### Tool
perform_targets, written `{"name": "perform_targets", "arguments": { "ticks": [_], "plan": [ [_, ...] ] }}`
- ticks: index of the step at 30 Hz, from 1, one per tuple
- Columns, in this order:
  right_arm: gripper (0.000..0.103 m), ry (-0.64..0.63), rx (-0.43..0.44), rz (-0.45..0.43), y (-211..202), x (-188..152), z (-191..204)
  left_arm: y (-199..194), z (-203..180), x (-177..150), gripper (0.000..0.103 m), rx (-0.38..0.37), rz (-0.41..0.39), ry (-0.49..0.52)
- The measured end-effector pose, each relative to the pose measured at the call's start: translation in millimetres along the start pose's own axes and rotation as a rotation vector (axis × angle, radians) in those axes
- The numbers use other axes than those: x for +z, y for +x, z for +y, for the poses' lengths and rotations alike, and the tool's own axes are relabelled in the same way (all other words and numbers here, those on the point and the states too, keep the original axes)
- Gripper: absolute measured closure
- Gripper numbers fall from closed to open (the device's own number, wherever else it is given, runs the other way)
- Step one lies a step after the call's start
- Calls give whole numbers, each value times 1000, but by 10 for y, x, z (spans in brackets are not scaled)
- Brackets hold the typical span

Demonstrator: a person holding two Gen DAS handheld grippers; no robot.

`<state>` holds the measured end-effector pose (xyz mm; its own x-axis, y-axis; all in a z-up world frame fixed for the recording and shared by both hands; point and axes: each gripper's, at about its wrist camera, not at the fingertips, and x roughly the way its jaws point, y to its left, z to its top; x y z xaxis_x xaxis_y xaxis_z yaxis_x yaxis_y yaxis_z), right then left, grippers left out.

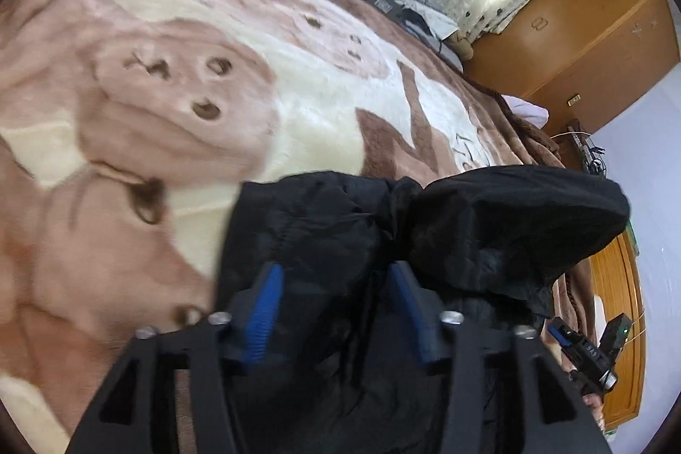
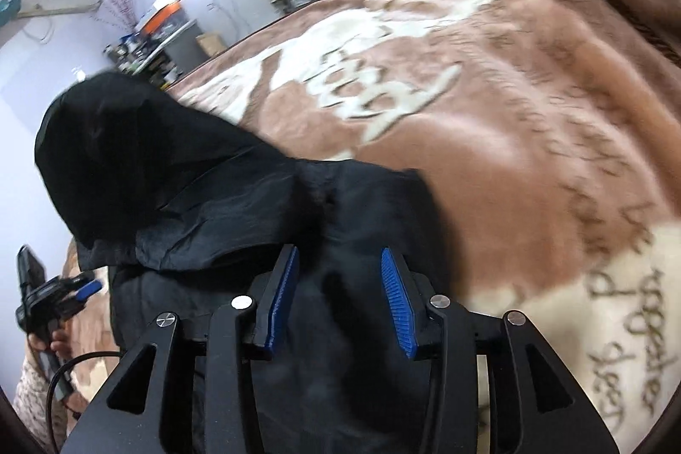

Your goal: Fold large clothes

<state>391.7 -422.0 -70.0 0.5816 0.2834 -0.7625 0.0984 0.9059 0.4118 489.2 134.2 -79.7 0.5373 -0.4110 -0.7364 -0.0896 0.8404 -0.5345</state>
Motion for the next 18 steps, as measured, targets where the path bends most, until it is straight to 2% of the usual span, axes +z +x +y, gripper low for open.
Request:
{"name": "perform_targets", "arguments": {
  "ticks": [2, 3, 4, 5, 6, 7, 8, 10, 11, 14, 16, 18],
  "plan": [
    [61, 36, 72, -21, -135, 26, -30, -102, -40, 28, 47, -27, 0, 5],
    [57, 50, 114, -33, -204, 58, -20, -160, -113, 52, 47, -58, 3, 18],
    [54, 69, 152, -40, -244, 99, -9, -205, -166, 72, 42, -85, -2, 20],
    [45, 88, 192, -39, -266, 131, 8, -211, -242, 100, 35, -126, 4, 15],
    [35, 123, 281, -18, -246, 204, 47, -200, -288, 133, 21, -179, 20, -17],
    [29, 150, 331, -1, -226, 233, 73, -180, -314, 165, 12, -225, 31, -63],
    [28, 212, 397, 28, -169, 289, 104, -130, -358, 189, 11, -258, 51, -111],
    [26, 293, 462, 51, -76, 334, 134, 12, -478, 200, 9, -336, 114, -153],
    [26, 315, 472, 62, -27, 338, 160, 102, -533, 198, 9, -354, 156, -160],
    [26, 301, 446, 106, 142, 308, 290, 295, -617, 170, 9, -303, 188, -162],
    [26, 322, 447, 191, 336, 250, 347, 448, -609, 124, 9, -280, 231, -196],
    [26, 351, 479, 266, 496, 144, 379, 571, -587, 79, 9, -302, 268, -221]
  ]
}}
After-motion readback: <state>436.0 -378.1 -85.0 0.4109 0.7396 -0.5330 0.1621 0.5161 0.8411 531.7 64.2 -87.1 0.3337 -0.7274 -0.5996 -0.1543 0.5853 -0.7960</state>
